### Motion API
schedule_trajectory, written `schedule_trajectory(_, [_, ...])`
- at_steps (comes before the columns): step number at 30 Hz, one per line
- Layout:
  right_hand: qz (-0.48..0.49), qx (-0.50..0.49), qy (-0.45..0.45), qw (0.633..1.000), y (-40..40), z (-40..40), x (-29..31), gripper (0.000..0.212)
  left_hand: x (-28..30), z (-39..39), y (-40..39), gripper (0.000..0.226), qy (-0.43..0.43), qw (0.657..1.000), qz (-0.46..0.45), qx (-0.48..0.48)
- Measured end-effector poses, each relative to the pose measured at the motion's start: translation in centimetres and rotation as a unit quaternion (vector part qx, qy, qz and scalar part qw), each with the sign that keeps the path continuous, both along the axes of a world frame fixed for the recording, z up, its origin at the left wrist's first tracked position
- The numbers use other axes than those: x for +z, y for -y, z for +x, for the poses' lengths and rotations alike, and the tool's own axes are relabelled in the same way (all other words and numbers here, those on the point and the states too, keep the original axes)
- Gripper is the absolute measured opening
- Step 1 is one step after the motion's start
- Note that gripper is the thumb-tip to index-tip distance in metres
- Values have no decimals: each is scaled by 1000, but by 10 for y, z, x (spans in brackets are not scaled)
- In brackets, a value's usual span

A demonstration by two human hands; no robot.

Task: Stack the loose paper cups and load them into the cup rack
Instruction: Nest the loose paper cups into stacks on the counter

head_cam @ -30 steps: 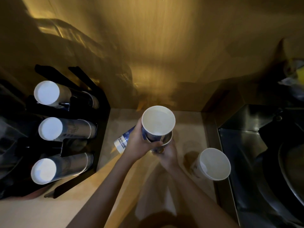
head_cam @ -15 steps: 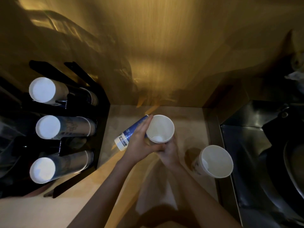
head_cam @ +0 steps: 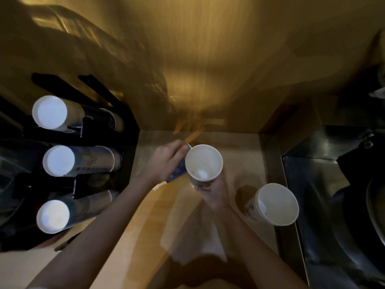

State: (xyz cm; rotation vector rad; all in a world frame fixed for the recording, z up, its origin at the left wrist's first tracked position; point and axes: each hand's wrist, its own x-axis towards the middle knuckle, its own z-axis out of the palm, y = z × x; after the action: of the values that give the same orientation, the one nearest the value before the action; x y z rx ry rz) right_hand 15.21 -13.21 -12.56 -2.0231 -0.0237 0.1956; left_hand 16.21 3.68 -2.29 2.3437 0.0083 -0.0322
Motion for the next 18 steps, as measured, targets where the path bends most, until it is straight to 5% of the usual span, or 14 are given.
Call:
schedule_trajectory(2, [-10,4,5,1000,-1,1,1,74,-17,6,-3,26,-28,996,84,30])
schedule_trajectory(6, [-12,1,5,1000,-1,2,-1,71,-62,5,-8,63,-151,967,206,30])
schedule_trajectory(18, [18,-11,-10,1000,-1,1,4,74,-70,0,-5,72,-125,981,107,102])
